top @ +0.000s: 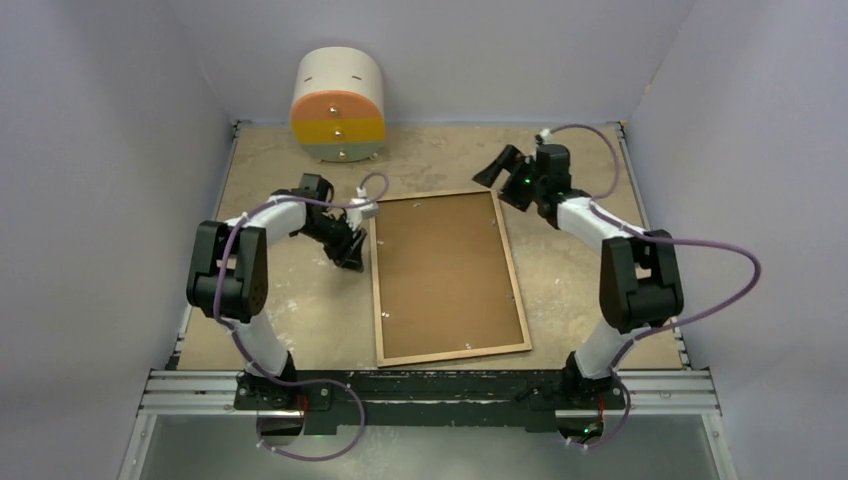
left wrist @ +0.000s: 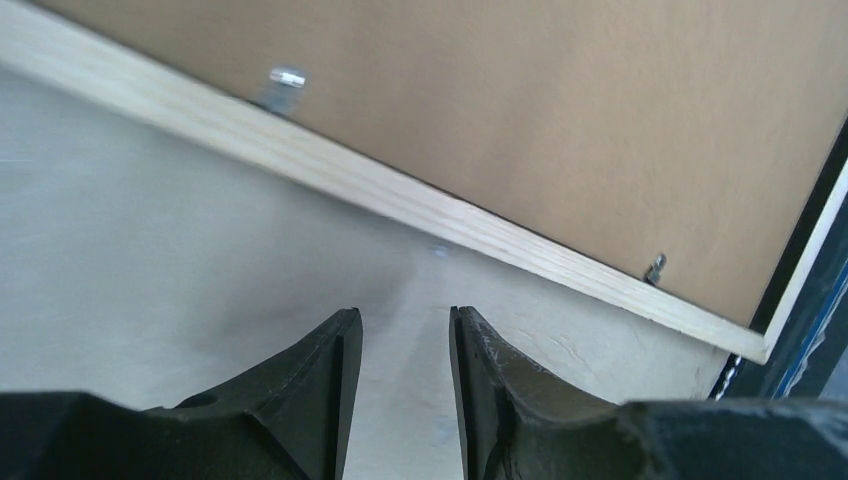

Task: Put the photo into the frame
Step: Adjust the photo frame at the center of the board.

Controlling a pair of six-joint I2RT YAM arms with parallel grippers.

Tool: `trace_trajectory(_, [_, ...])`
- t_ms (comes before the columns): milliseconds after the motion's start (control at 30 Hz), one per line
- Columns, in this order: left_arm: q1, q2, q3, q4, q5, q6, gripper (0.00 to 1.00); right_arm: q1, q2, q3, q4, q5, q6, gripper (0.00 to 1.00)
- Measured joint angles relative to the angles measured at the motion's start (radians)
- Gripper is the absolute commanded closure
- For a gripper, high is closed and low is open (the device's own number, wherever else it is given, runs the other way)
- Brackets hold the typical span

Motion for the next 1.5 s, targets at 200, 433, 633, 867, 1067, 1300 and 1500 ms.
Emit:
trace_trajectory(200, [-0.144,-0.077,-0.143,0.029,-0.108,0.031,0.6,-0.08,-0.063,-0.155,-0.062,0.196,-0.005,0.01])
trace_trajectory(433, [-0.196,-0.133,-0.192,0.069,-0.17,0.038,0.6,-0.051,0.058,-0.118,-0.052,0.18,-0.023,0.01])
trace_trajectory(633, [-0.291,-0.147,-0.198,0.05,-0.216,0.029,0.51,0.054,0.24,0.122,-0.076,0.184,-0.087,0.01])
trace_trajectory(867, [-0.396,-0.142,-0.169,-0.095,-0.216,0.002,0.23,0.151,0.425,0.403,-0.112,0.193,-0.166,0.01])
trace_trajectory(1067, [-0.406,-0.132,-0.098,-0.253,-0.168,0.086,0.19,0.174,0.416,0.465,-0.209,0.191,-0.182,0.01])
trace_trajectory(1300, [-0.222,-0.18,0.15,-0.381,-0.146,0.256,0.23,0.058,0.052,0.181,-0.329,0.304,-0.103,0.01])
trace_trajectory(1500, [0.008,-0.041,0.314,-0.187,-0.275,0.19,0.32,-0.01,-0.283,-0.125,-0.347,0.332,-0.053,0.01])
